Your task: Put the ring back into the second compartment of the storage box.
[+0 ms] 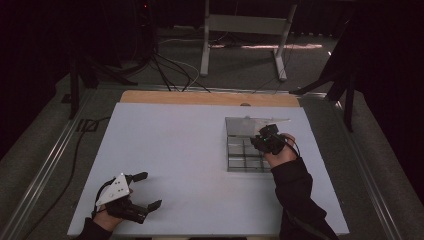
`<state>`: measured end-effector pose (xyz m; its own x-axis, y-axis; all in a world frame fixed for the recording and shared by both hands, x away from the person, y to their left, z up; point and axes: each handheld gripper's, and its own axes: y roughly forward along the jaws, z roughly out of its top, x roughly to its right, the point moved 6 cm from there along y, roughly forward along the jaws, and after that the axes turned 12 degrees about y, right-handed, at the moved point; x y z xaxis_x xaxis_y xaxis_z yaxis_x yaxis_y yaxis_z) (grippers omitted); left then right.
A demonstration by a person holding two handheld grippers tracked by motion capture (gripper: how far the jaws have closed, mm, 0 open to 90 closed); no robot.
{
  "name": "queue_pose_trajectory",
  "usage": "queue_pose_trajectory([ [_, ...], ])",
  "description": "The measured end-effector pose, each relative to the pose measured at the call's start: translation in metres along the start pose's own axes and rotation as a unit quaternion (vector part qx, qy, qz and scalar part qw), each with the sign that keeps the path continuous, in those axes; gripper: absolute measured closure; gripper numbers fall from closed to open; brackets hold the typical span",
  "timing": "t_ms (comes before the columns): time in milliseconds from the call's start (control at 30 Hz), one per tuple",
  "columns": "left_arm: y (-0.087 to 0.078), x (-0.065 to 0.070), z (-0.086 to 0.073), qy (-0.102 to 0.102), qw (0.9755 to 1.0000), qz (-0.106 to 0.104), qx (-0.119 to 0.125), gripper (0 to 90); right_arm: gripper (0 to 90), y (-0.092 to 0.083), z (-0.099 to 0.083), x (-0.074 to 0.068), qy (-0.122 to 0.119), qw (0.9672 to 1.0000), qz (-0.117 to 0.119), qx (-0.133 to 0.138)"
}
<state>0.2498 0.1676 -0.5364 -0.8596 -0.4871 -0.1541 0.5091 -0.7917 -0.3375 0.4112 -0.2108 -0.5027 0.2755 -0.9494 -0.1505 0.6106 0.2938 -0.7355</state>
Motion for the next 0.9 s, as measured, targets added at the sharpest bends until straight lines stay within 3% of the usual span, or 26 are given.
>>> queue_pose_trajectory([
  [900,0.000,0.000,0.000,0.002,1.0000,0.003,-0.001,0.2,71.7,0.024,-0.016,0.009,0.005,0.9993,-0.004,-0.036],
])
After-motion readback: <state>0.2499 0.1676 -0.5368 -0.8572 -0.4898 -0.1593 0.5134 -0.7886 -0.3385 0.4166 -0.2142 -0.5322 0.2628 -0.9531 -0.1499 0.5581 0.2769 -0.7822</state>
